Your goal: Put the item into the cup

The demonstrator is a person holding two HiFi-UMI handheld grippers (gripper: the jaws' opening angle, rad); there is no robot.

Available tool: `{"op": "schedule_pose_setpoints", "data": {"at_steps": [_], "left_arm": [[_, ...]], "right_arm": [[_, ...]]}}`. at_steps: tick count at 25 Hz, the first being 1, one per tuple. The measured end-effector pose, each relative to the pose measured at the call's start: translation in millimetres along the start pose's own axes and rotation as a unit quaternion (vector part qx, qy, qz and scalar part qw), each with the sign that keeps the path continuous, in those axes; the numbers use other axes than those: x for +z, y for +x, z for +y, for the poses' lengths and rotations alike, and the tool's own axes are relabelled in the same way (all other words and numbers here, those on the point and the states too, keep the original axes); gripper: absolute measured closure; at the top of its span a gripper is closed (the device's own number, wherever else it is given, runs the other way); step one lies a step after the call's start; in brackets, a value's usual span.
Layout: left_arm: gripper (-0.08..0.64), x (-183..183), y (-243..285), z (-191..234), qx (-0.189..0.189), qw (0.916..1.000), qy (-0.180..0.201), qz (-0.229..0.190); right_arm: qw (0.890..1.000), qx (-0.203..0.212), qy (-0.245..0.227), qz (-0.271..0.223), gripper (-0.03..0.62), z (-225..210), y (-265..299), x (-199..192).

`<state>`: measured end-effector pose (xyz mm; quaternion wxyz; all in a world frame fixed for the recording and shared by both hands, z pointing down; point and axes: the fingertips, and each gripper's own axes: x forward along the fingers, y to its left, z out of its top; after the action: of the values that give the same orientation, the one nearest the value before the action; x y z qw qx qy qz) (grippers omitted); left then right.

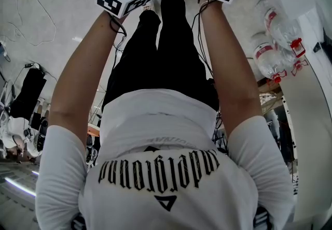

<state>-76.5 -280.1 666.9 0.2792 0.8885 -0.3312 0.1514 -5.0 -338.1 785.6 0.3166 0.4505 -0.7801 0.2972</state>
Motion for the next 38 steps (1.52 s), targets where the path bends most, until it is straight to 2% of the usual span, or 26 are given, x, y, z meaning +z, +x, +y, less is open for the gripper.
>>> {"op": "schedule_pose_setpoints", "data": {"at_steps": [8, 17, 22, 30, 38], "left_arm": [[0.548, 19.2, -26.5, -16.6, -0.002, 0.9998, 0.017, -0.014], [0.548, 42.4, -68.5, -52.3, -0.003, 0.999, 0.03, -0.032], [0.548, 55.7, -101.2, -65.7, 0.009, 0.9983, 0.039, -0.042], [0.548, 86.8, -165.2, -96.9, 0.015, 0.9959, 0.054, -0.071], [0.548, 113.2, -232.3, -122.5, 0.018, 0.9909, 0.085, -0.103]], "right_arm": [[1.0, 0.004, -0.017, -0.014, 0.565, 23.0, -37.4, 10.7], [0.999, 0.004, -0.03, -0.045, 0.566, 41.1, -116.3, 35.1], [0.996, 0.013, -0.042, -0.073, 0.568, 59.5, -163.6, 59.7], [0.986, 0.056, -0.094, -0.126, 0.568, 115.6, -251.0, 101.7], [0.974, 0.068, -0.126, -0.175, 0.568, 153.2, -335.1, 129.6]]}}
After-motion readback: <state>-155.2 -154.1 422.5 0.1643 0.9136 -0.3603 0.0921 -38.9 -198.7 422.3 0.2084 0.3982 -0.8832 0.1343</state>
